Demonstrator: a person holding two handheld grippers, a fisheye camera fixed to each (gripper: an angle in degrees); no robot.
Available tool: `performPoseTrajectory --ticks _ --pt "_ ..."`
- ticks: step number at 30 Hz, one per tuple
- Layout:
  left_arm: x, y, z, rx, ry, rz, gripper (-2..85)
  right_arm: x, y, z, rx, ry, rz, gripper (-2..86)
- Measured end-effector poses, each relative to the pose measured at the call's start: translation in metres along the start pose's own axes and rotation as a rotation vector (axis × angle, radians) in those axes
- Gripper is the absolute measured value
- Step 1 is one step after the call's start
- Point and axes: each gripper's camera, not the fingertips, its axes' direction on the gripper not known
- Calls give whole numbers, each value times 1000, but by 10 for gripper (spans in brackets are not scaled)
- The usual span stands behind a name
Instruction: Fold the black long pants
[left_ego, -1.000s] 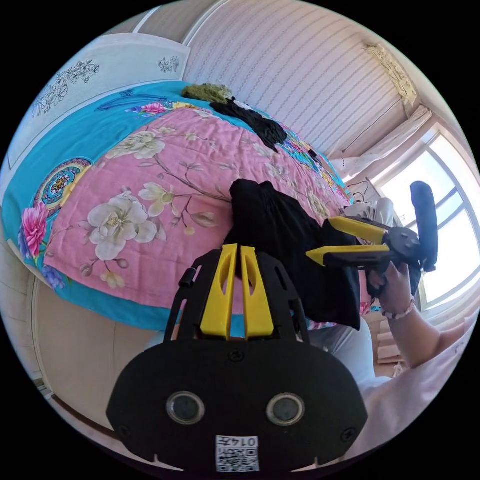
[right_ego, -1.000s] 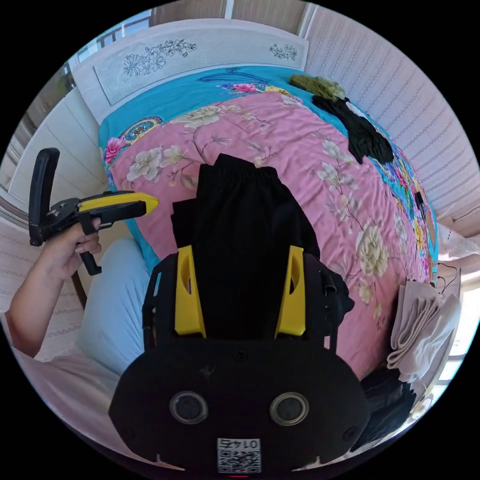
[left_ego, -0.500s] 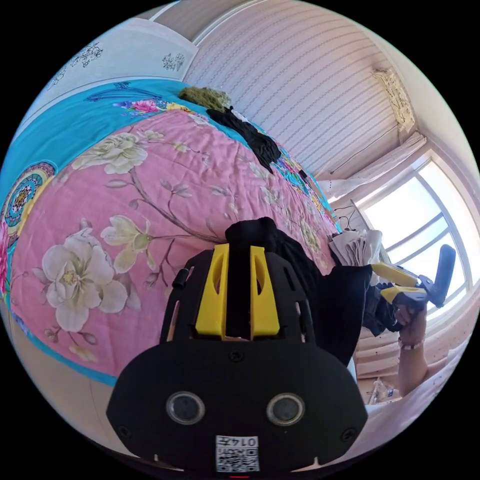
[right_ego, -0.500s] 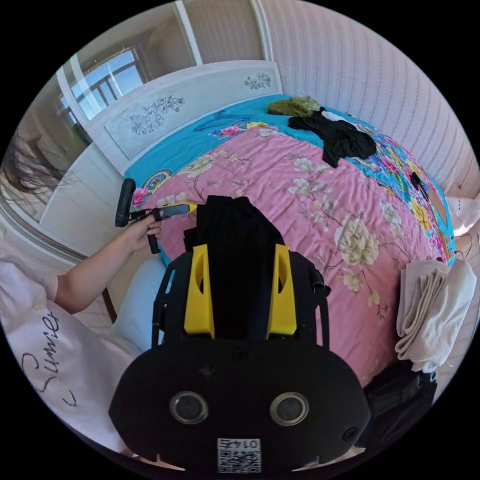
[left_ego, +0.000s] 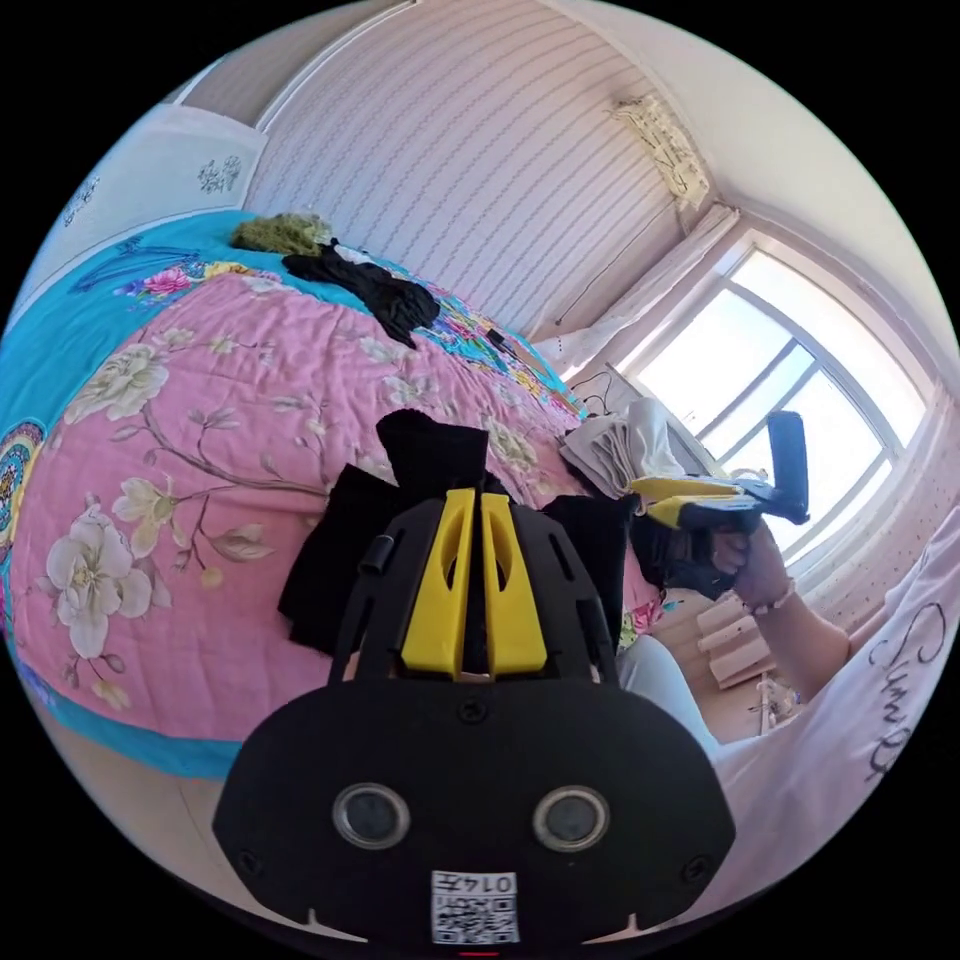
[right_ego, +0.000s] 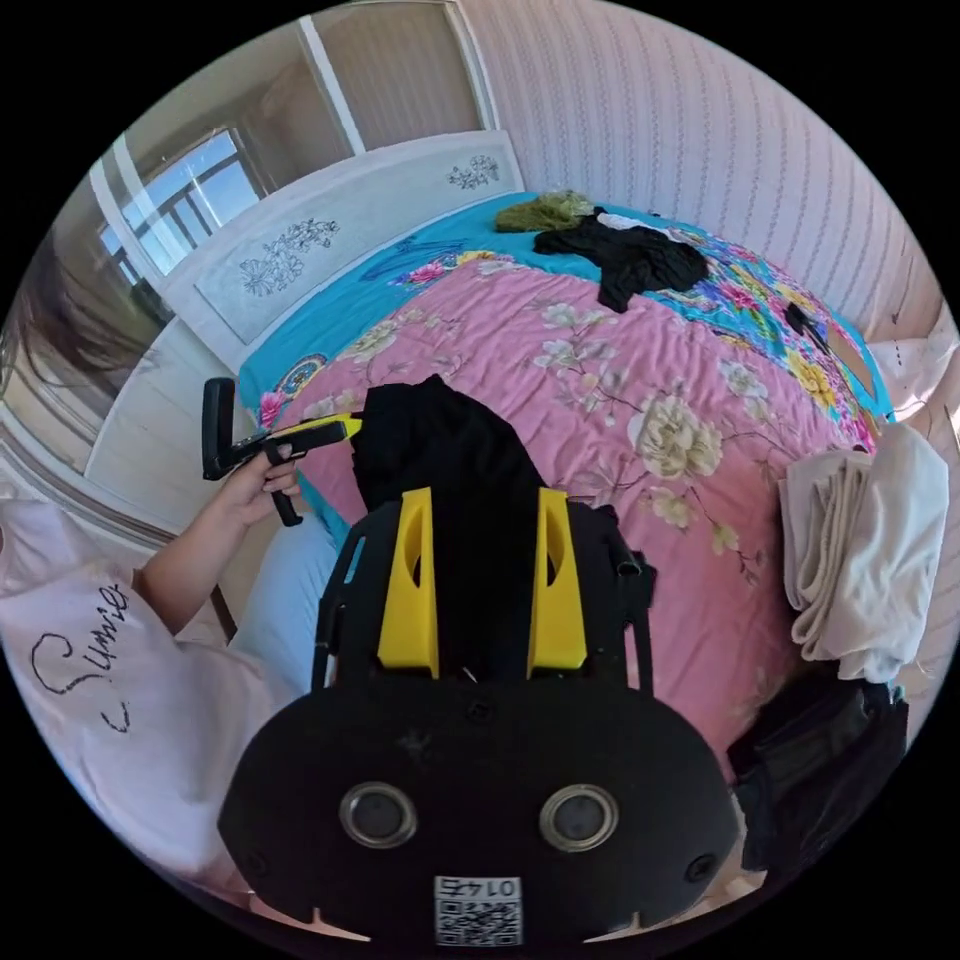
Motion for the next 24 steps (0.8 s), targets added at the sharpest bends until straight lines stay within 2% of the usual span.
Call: performPoseTrajectory --ticks 4,8,10,12,18,24 --pt "15 16 -10 11 71 -37 -10 -49 -7 83 -71 -201 -197 161" --pt "16 33 -23 4 -18 -63 -10 -48 -9 117 -56 -168 -181 102" --pt "11 39 -25 -4 -31 -96 -9 -28 3 107 -37 -241 -171 23" --pt "10 43 -24 -10 -58 -99 -9 -10 20 87 4 -245 -154 10" --pt "9 62 -16 -10 -215 -159 21 54 73 41 20 -159 -71 -1" --pt "18 78 17 -32 -149 -176 120 120 110 22 92 -281 74 -3"
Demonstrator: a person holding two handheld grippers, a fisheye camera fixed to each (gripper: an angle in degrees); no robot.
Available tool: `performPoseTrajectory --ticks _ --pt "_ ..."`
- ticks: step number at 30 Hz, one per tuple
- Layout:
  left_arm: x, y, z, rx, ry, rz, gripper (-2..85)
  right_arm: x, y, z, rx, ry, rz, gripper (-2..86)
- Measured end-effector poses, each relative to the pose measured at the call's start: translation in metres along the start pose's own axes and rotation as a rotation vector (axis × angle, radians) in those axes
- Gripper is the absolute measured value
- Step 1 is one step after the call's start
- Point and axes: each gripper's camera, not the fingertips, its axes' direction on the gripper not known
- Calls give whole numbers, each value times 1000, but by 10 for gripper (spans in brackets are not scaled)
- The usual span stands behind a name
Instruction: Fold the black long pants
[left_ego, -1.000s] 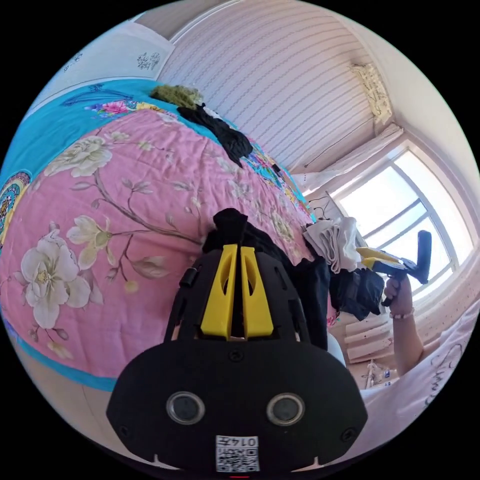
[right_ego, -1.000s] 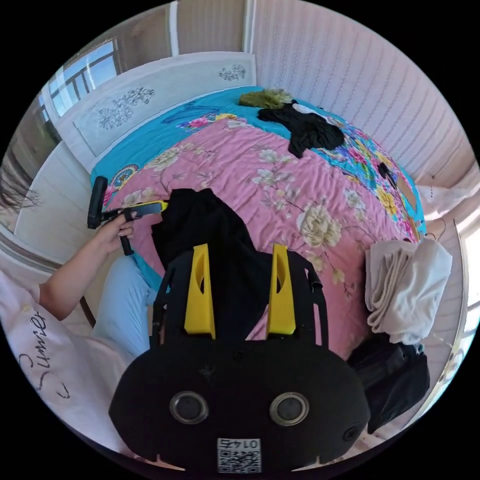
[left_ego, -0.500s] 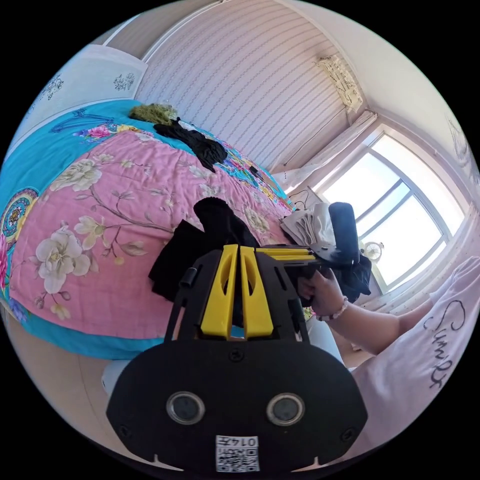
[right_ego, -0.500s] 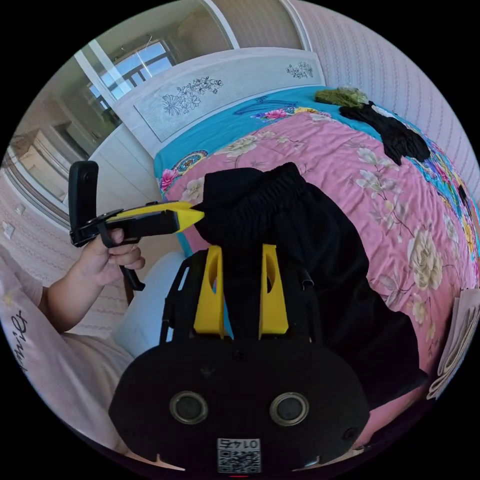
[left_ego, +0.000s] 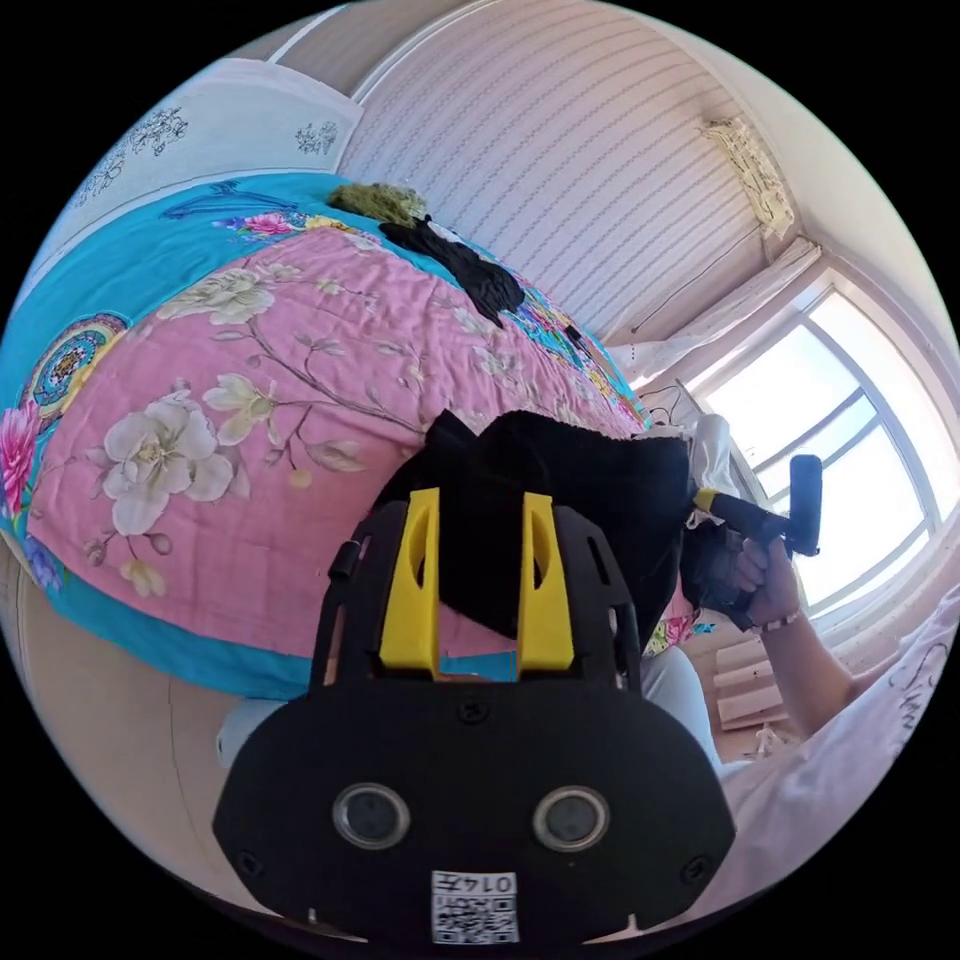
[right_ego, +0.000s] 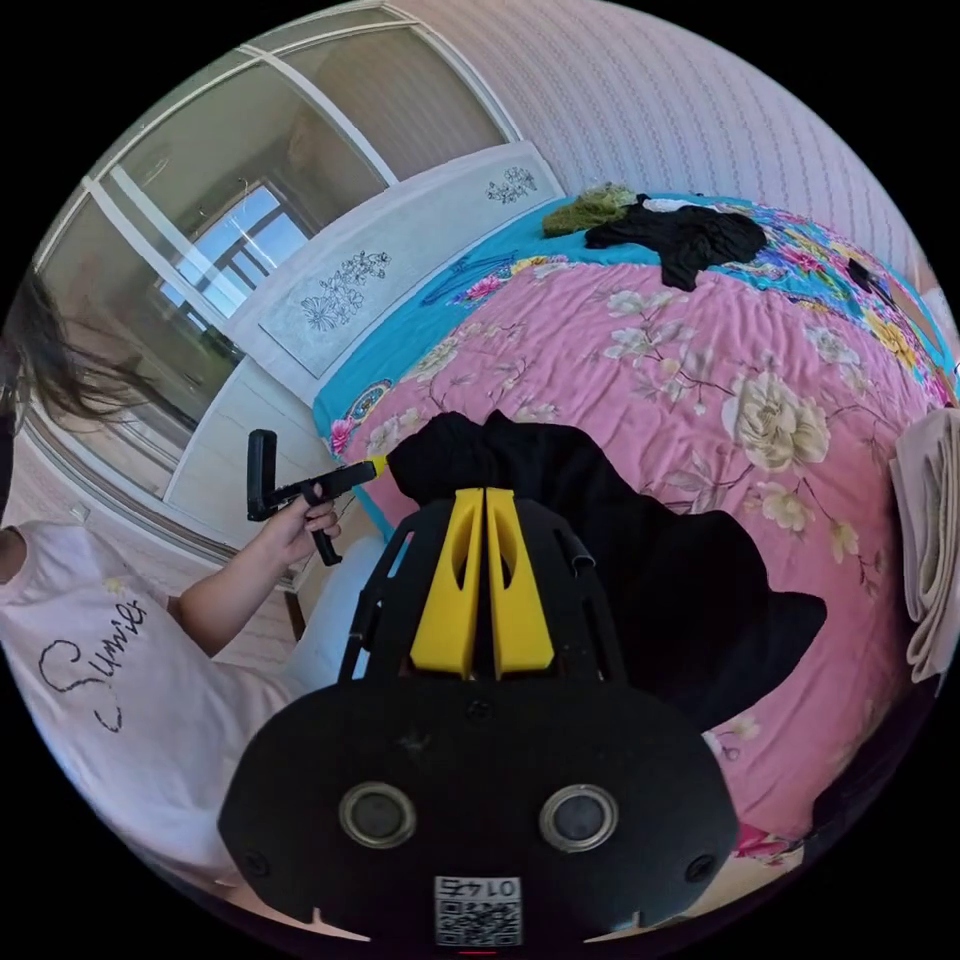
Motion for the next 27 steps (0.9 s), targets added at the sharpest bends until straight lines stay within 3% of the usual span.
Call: performPoseTrajectory --ticks 5,10,18,27 --pt "25 8 48 -154 110 23 85 28 31 -31 25 30 25 -3" --pt "69 37 31 -52 -9 154 65 58 68 -84 140 19 80 -3" --pt "152 114 4 89 -91 448 116 77 95 -132 223 -25 48 -3" --pt "218 178 62 -34 -139 498 167 86 100 -162 262 -80 -4 -3"
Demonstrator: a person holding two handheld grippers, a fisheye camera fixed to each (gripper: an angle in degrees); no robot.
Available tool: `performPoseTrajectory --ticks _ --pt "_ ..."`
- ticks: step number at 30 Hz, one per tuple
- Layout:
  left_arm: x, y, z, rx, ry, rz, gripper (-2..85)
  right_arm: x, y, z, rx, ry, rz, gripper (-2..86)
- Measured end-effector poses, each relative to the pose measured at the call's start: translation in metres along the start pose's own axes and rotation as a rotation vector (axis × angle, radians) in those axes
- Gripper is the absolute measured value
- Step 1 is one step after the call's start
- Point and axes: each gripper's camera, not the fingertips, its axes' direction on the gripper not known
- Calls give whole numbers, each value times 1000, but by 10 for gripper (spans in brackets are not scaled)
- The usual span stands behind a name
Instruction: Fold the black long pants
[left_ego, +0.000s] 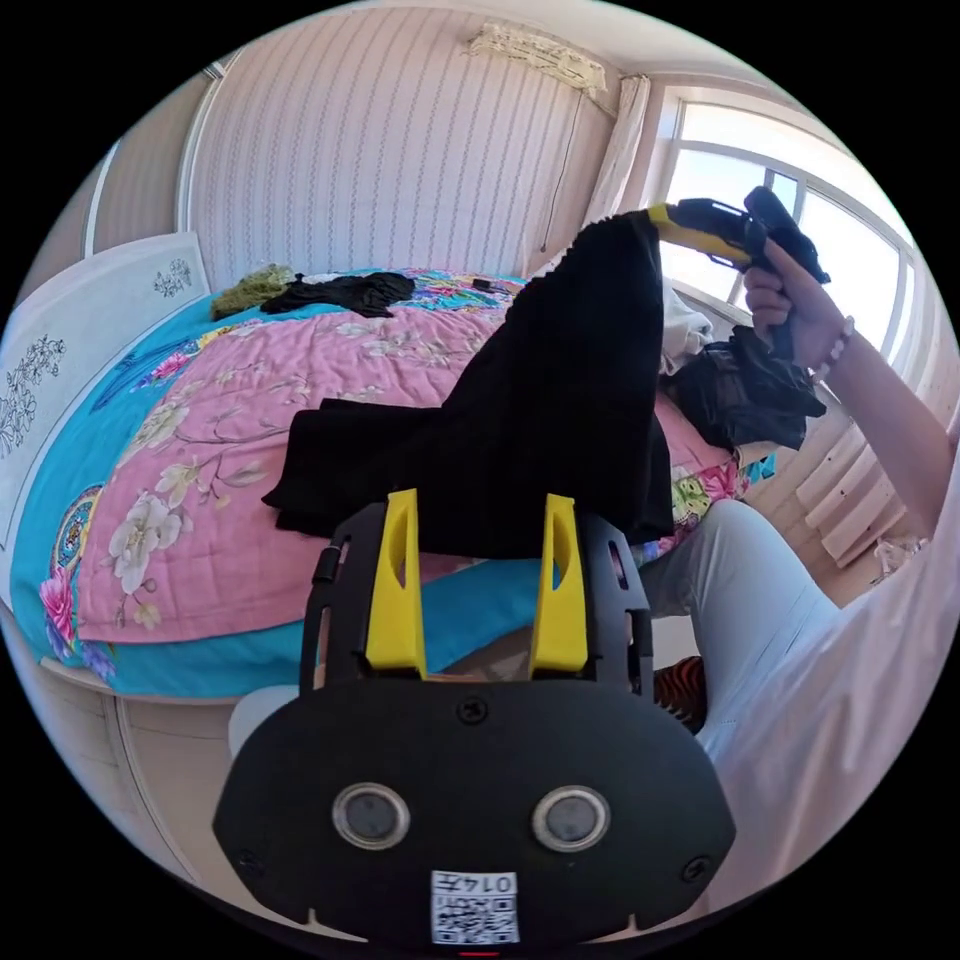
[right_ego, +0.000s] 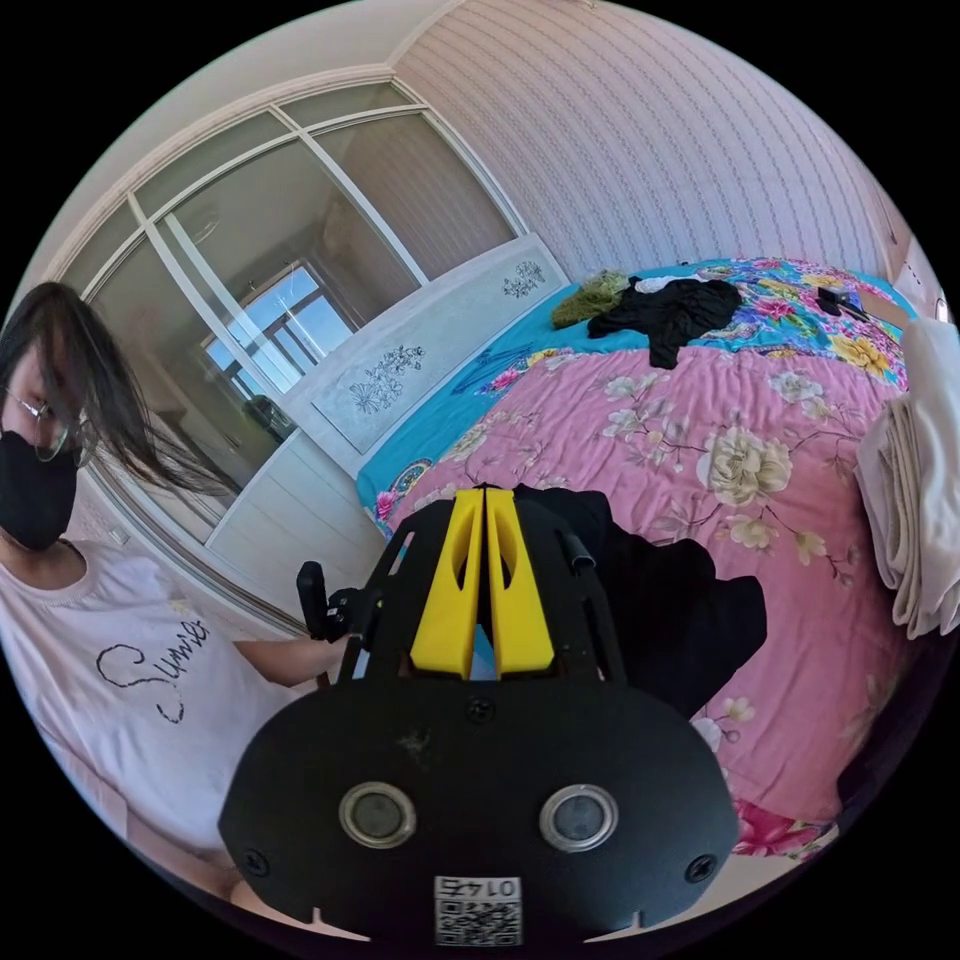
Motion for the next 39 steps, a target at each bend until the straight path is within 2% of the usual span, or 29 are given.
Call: performPoseTrajectory --ticks 3,5,8,12,15,20,25,27,30,33,35,36,39 --pt "20 -10 21 -58 -16 6 139 1 -3 -9 -1 -10 -24 -2" --pt "24 -18 30 -111 -89 -52 76 3 -3 -13 -14 1 -34 0" --pt "27 -21 39 -193 -94 -84 32 16 3 -20 -46 56 -18 5" --pt "38 -23 38 -202 -102 -49 8 64 27 -9 -211 278 132 36" --pt "50 -27 35 -216 -125 -9 4 69 44 -7 -254 235 151 84" --pt "62 -34 32 -238 -122 -14 6 59 64 -12 -208 198 169 157" --pt "70 -42 22 -249 -130 11 8 53 65 5 -284 509 89 156" --pt "71 -46 14 -250 -121 16 4 67 61 5 -246 485 154 120" --pt "71 -55 -8 -234 -107 34 -3 92 52 3 -235 321 253 47" --pt "74 -72 -46 -187 -46 81 -7 100 45 -26 -137 230 290 24" --pt "86 -95 -79 -117 104 154 -9 103 41 -57 -46 182 304 17" --pt "92 -103 -85 -96 150 168 -9 107 38 -84 36 142 315 14" --pt "148 -158 -96 -7 455 309 -9 123 32 -183 354 46 378 10"
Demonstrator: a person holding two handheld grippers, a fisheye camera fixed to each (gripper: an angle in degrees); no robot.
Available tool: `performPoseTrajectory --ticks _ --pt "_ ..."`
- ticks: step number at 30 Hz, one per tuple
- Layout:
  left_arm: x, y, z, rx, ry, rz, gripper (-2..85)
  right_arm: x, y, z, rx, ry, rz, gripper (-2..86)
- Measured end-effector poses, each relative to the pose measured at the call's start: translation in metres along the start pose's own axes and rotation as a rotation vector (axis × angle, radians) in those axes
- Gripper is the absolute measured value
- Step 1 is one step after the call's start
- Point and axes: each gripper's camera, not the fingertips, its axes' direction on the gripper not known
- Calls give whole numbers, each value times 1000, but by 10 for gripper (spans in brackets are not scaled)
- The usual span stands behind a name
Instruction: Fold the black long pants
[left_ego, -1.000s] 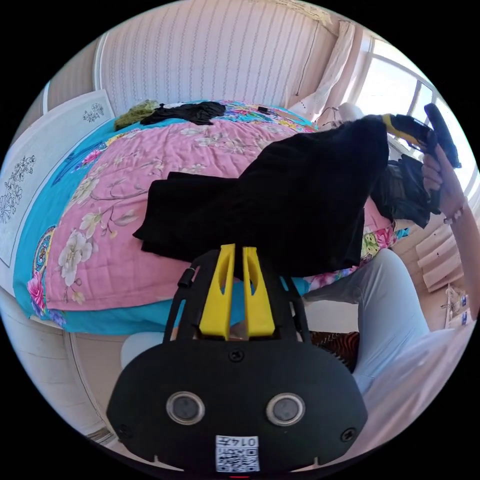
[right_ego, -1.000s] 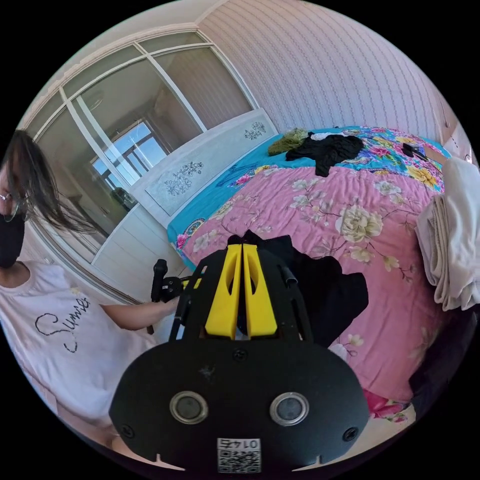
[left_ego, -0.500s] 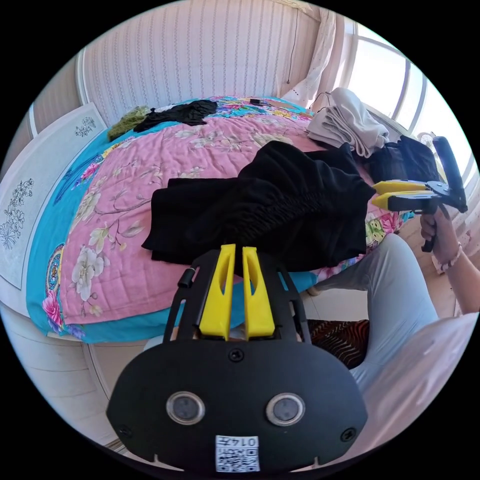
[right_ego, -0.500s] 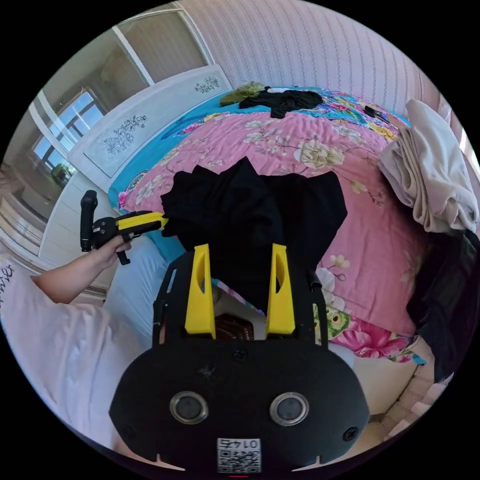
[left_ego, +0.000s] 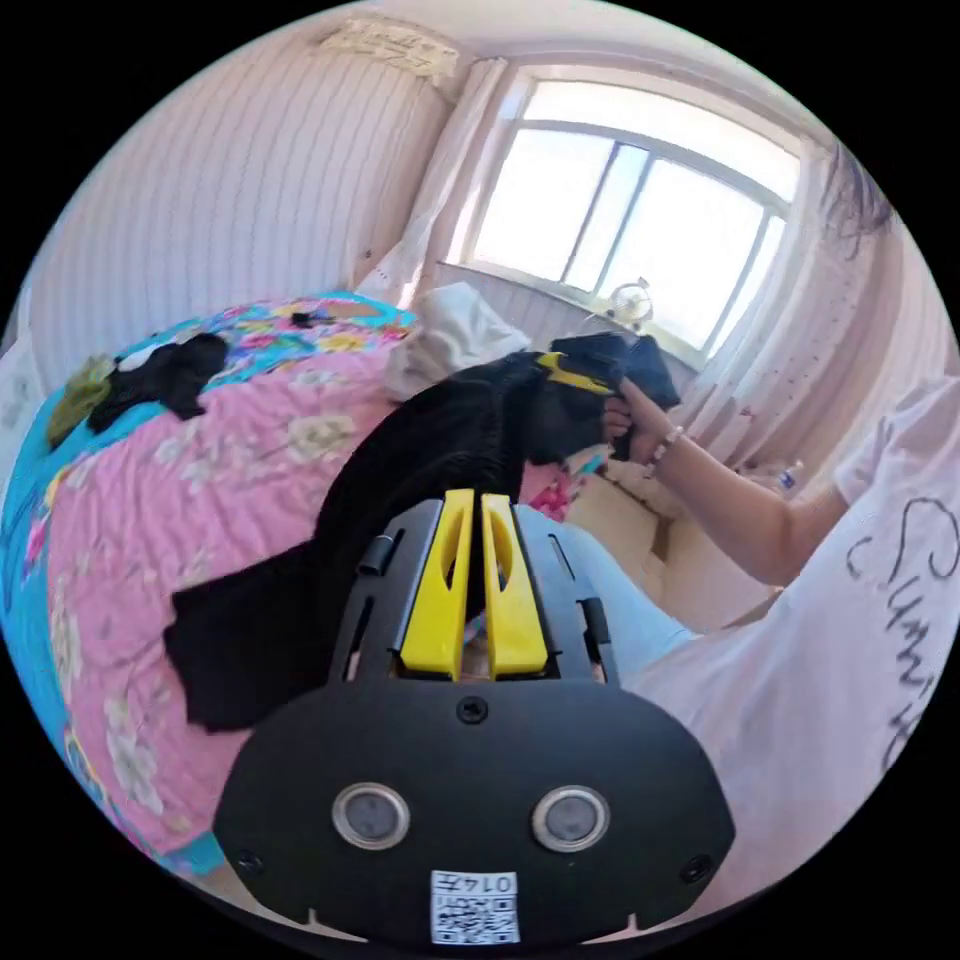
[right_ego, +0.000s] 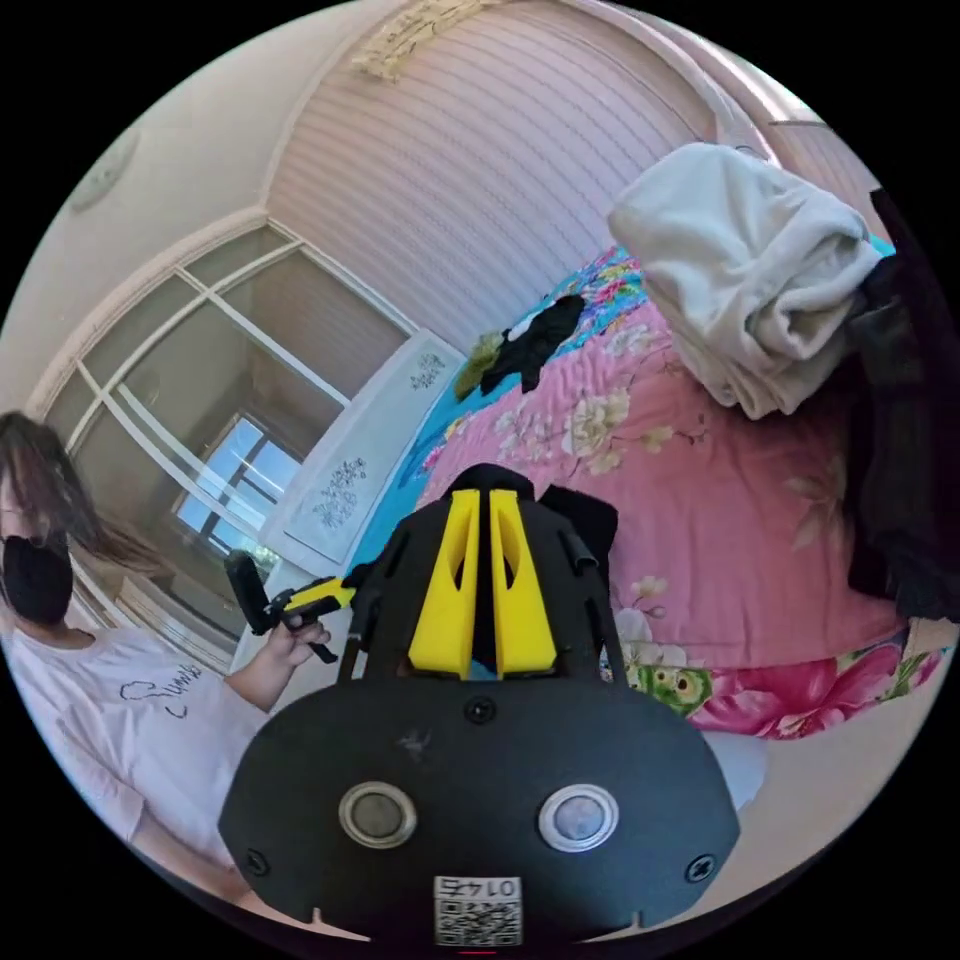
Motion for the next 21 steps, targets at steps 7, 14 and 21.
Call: performPoseTrajectory --ticks 7,14,21 --pt "90 -236 -144 574 597 369 -10 -278 -223 -191 481 189 -579 8" --pt "34 -185 -356 918 197 393 -10 -565 -335 -69 206 31 -965 8" --pt "-150 49 -364 712 -84 -345 -10 -506 -298 366 -497 -13 -812 8"
